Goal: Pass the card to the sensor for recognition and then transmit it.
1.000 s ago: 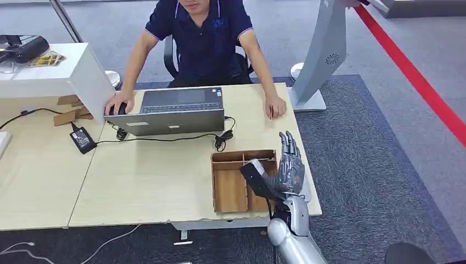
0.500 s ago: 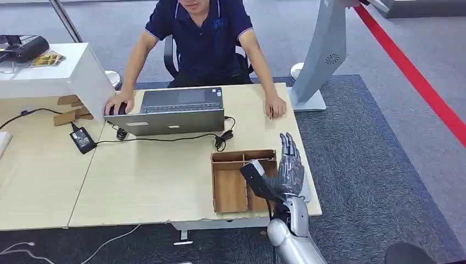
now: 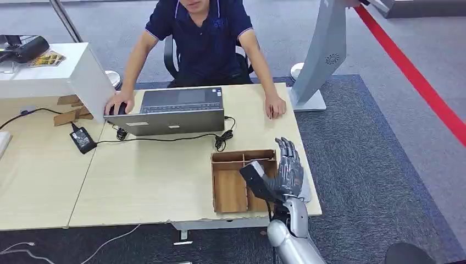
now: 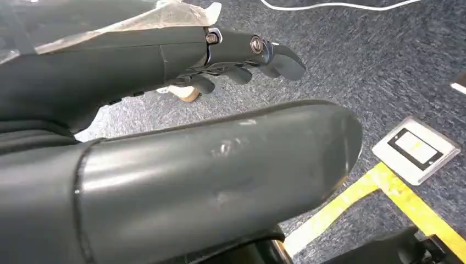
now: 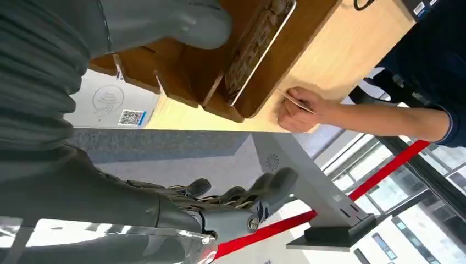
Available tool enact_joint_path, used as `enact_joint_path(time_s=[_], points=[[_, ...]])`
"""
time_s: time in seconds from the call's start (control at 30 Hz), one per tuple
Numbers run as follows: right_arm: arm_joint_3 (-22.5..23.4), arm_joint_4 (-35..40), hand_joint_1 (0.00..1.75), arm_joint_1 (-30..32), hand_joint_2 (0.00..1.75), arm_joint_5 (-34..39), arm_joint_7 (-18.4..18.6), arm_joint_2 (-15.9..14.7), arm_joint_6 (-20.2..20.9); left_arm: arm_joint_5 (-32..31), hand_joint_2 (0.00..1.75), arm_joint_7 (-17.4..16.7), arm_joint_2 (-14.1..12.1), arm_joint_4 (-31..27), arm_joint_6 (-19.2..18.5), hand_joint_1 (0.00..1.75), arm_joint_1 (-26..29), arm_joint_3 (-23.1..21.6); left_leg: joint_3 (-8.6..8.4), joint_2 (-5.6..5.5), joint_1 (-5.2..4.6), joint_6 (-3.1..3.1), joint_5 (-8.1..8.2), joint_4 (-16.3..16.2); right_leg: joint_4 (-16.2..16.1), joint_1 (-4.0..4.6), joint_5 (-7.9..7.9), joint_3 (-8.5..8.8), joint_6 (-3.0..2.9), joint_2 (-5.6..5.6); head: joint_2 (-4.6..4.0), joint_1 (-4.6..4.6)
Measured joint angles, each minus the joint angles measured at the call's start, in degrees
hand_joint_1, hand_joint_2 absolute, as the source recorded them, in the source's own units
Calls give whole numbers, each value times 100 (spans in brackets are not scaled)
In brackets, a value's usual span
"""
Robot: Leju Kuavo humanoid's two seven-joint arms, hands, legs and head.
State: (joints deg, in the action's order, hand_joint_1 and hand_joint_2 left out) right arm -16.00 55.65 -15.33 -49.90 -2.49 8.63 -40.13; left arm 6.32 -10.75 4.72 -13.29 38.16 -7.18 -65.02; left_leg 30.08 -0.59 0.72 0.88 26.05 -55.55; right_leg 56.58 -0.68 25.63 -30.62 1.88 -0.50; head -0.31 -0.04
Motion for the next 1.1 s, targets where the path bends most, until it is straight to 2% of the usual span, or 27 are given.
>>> enact_joint_path(time_s=[0.37,0.43,0.47,0.5,0.53,0.63,0.7,0.73,0.77,0.8,0.83,0.9,0.93,1.0,1.03,1.1], points=[[0,-7,51,0,175,0,-15,0,0,0,0,0,2,0,2,0,0,0,0,0,0,0,0,0,0,0,0,0,0,0,0,-2],[0,-7,58,0,175,0,-15,0,0,0,0,0,2,0,2,0,0,0,0,0,0,0,0,0,0,0,0,0,0,0,0,0],[0,-7,75,0,175,-2,-15,0,0,0,0,0,0,0,2,0,0,0,0,0,0,0,0,0,0,0,0,0,0,0,0,-2],[0,-9,70,0,175,-2,-15,0,0,0,0,0,2,0,2,0,0,0,1,0,0,0,0,0,0,0,0,-1,0,0,0,-2],[0,-9,82,0,175,0,-15,0,0,0,0,0,2,0,2,0,0,0,1,0,0,0,0,0,0,0,0,-1,0,0,0,-2],[0,-13,96,0,175,0,-15,0,0,0,0,0,2,0,2,0,0,-4,1,0,0,0,0,0,0,0,0,-1,0,0,0,-2],[0,-15,87,-1,175,0,-15,0,0,0,0,0,2,0,2,0,0,-7,1,0,0,0,0,0,0,0,0,-1,0,0,0,-2],[0,-15,96,-1,175,0,-15,0,0,0,0,2,2,0,2,0,0,-7,1,0,0,0,0,0,0,0,0,-1,0,0,0,-2],[0,-15,91,0,175,0,-17,0,0,0,0,2,2,0,2,0,0,-7,1,0,0,0,0,0,0,0,0,-1,0,0,0,-2],[0,-15,93,0,175,0,-17,0,0,0,0,4,2,0,4,0,0,-7,1,0,0,0,0,0,0,0,0,-1,0,0,0,-2],[0,-15,105,-1,175,0,-17,0,0,0,0,4,2,0,4,0,0,-7,1,0,0,0,0,0,0,0,0,-1,0,0,0,-2],[0,-15,101,-1,175,0,-22,0,0,0,0,4,2,0,7,0,0,-7,1,0,0,0,0,0,0,0,0,-1,0,0,0,-2],[0,-15,93,-1,175,0,-24,0,0,0,0,7,2,0,7,0,0,-7,1,0,0,0,0,0,0,0,0,-1,0,0,0,-2],[0,-15,103,-1,175,0,-28,0,0,0,0,7,2,0,7,0,0,-7,1,0,0,0,0,0,0,0,0,-1,0,0,0,-2],[0,-15,96,-1,175,0,-31,0,0,0,0,7,2,0,7,0,0,-7,1,0,0,0,0,0,0,0,0,-1,0,0,0,-2],[0,-15,93,-2,175,0,-37,0,0,0,0,7,2,0,7,0,0,-7,1,0,0,0,0,0,0,0,0,-1,0,0,0,-2]])
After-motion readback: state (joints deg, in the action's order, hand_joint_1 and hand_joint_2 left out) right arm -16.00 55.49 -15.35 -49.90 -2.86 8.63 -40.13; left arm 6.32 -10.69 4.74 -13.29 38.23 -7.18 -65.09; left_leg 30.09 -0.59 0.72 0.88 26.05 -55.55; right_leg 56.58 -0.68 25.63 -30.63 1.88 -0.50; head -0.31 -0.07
